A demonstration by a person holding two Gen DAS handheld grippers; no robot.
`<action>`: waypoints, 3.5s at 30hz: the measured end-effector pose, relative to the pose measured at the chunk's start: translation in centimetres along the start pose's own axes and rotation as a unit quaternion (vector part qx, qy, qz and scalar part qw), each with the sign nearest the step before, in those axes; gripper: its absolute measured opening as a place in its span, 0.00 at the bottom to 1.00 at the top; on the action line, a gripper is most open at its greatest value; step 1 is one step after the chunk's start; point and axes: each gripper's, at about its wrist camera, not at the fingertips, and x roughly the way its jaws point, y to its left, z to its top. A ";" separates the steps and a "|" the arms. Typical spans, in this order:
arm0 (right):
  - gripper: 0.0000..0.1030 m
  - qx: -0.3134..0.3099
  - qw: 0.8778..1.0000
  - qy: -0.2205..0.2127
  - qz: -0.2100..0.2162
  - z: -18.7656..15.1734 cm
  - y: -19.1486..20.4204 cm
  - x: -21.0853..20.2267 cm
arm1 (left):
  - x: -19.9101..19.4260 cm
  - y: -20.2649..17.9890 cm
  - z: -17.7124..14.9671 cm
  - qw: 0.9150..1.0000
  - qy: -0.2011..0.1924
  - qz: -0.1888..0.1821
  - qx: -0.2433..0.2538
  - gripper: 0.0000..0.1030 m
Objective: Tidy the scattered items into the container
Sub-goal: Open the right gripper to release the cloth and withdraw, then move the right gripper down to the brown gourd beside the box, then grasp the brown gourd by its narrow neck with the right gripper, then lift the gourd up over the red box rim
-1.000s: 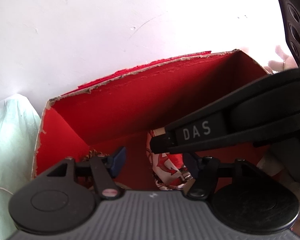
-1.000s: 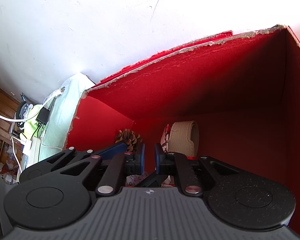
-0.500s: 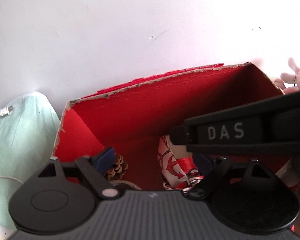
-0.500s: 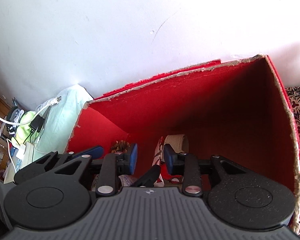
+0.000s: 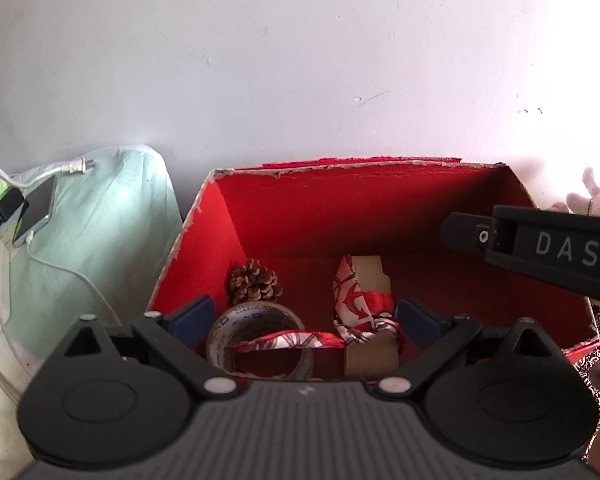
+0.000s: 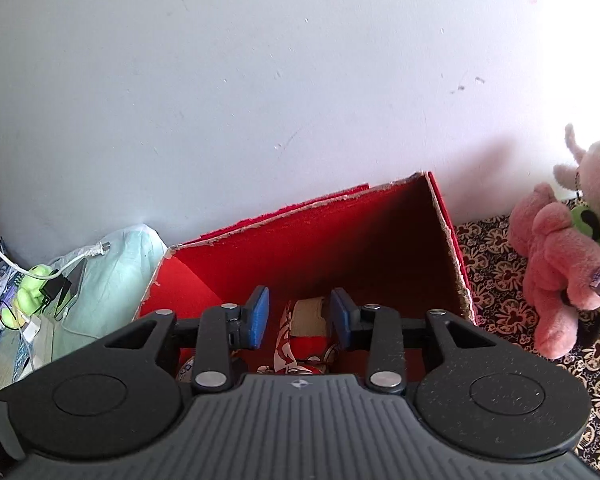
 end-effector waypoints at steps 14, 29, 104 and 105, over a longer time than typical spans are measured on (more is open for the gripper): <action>0.43 0.011 0.997 -0.047 0.060 -2.5 -1.7 -6.3 | -9.2 2.8 -5.2 0.995 -0.074 -0.057 -0.027 0.99; 0.43 -0.076 0.993 0.061 0.072 -8.6 -2.4 -5.0 | -4.8 0.5 -12.2 0.989 0.024 -0.143 -0.029 0.99; 0.31 -0.058 0.979 -0.019 0.193 -1.2 0.0 -6.7 | -11.9 -0.7 -4.1 0.960 -0.138 -0.189 0.157 0.34; 0.31 -0.055 0.981 -0.021 0.183 -0.4 0.0 -6.2 | -11.1 -1.0 -2.9 0.959 -0.133 -0.194 0.160 0.34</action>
